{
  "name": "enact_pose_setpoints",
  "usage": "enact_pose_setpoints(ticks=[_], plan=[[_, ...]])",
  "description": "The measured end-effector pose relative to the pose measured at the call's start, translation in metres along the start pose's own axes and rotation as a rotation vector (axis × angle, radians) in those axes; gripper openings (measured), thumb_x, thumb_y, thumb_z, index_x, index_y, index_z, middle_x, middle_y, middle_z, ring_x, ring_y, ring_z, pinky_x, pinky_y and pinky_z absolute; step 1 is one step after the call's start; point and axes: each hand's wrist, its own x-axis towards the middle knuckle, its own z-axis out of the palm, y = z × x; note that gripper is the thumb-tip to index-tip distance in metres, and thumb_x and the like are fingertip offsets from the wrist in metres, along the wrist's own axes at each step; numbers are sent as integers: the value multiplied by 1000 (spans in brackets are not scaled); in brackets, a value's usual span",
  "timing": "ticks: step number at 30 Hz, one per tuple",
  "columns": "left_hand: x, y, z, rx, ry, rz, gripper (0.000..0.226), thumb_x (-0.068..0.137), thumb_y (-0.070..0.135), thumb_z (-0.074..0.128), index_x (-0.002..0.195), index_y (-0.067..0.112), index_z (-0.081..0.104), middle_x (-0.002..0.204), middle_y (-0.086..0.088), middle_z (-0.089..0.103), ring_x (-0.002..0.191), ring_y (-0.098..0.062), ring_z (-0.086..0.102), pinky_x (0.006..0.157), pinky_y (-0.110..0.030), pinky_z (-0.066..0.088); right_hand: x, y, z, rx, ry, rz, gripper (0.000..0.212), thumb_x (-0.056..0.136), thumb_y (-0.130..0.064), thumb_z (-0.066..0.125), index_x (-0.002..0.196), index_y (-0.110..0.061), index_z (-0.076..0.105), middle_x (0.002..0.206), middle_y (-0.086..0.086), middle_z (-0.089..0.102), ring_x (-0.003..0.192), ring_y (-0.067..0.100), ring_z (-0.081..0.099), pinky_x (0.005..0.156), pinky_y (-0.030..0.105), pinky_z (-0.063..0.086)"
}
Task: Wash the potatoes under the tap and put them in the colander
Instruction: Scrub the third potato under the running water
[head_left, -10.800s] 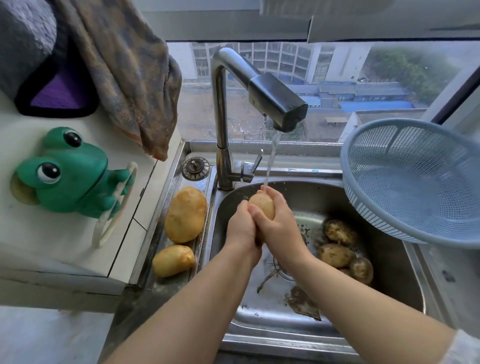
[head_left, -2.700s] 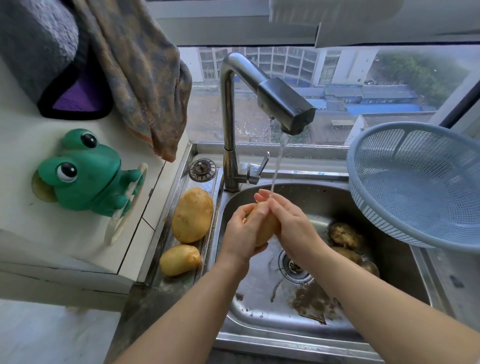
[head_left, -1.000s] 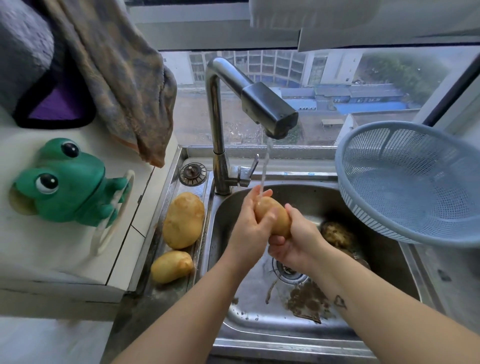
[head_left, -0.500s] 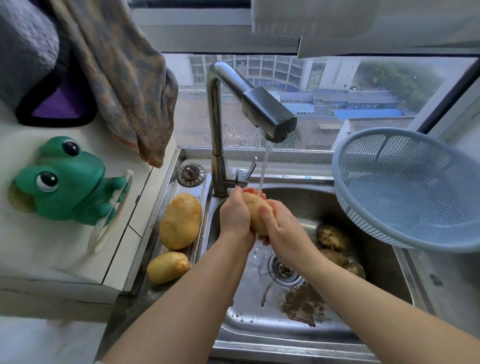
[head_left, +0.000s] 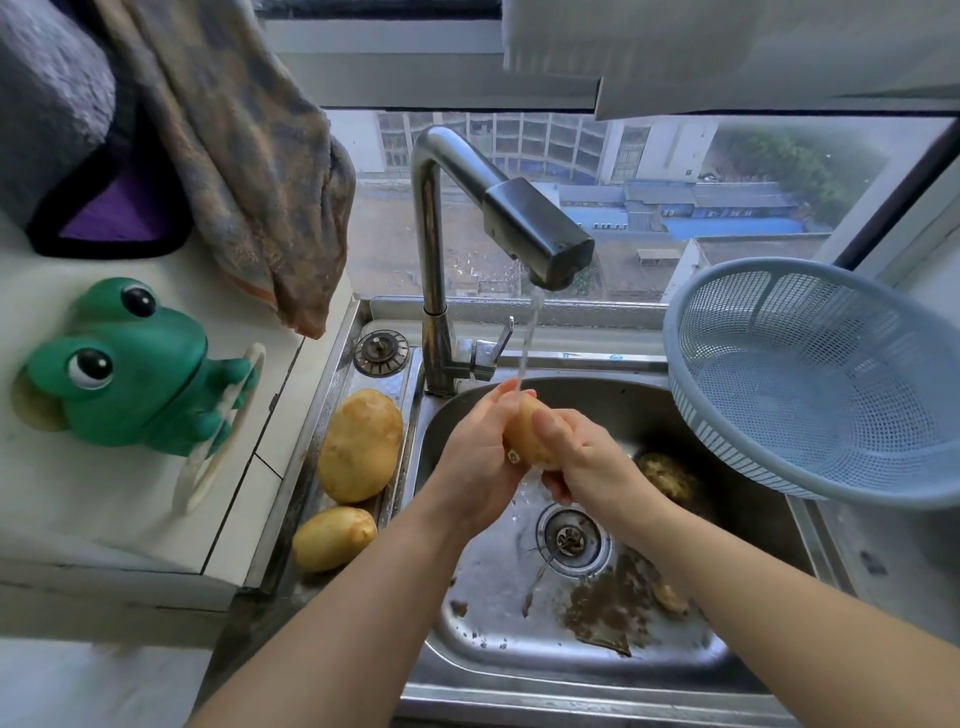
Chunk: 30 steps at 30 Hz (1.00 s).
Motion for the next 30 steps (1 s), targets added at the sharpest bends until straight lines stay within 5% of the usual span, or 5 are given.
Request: enact_pose_setpoints(ticks=[8,13,16,23,30], plan=[[3,0,9,-34,239,-32,19,101,25,48,104,15,63,95,-5,61,87,-20,60,71,-36,54,-11,1,4,-536,12,-73,67,90,-49,57,144,-19,30,118,-3,52,101,13,55,84,23,47],[-7,4,2,-31,7,-44,41,104,14,37,145,10,35,115,-8,55,101,-20,59,87,-35,51,-7,-6,-4,-330,-66,18,54,92,-43,55,132,-8,43,82,-6,56,59,-2,51,51,13,39],[-10,7,-5,-28,-82,-41,53,100,8,40,151,12,24,125,-10,52,109,-22,57,91,-34,50,-6,-8,-5,-421,-87,-1,56,92,-42,58,136,-13,40,91,-7,56,68,2,53,57,12,42],[4,3,13,81,291,60,25,100,22,50,121,16,61,106,-8,65,89,-19,65,68,-33,58,-11,-10,6,-583,5,-128,81,86,-35,69,150,-23,22,135,1,46,105,7,47,88,17,39],[12,13,5,-236,219,-180,21,99,14,42,112,17,59,84,-3,64,78,-19,61,67,-37,55,-11,-7,2,-530,49,-208,69,85,-36,70,141,-17,35,116,-4,51,93,4,52,74,8,41]])
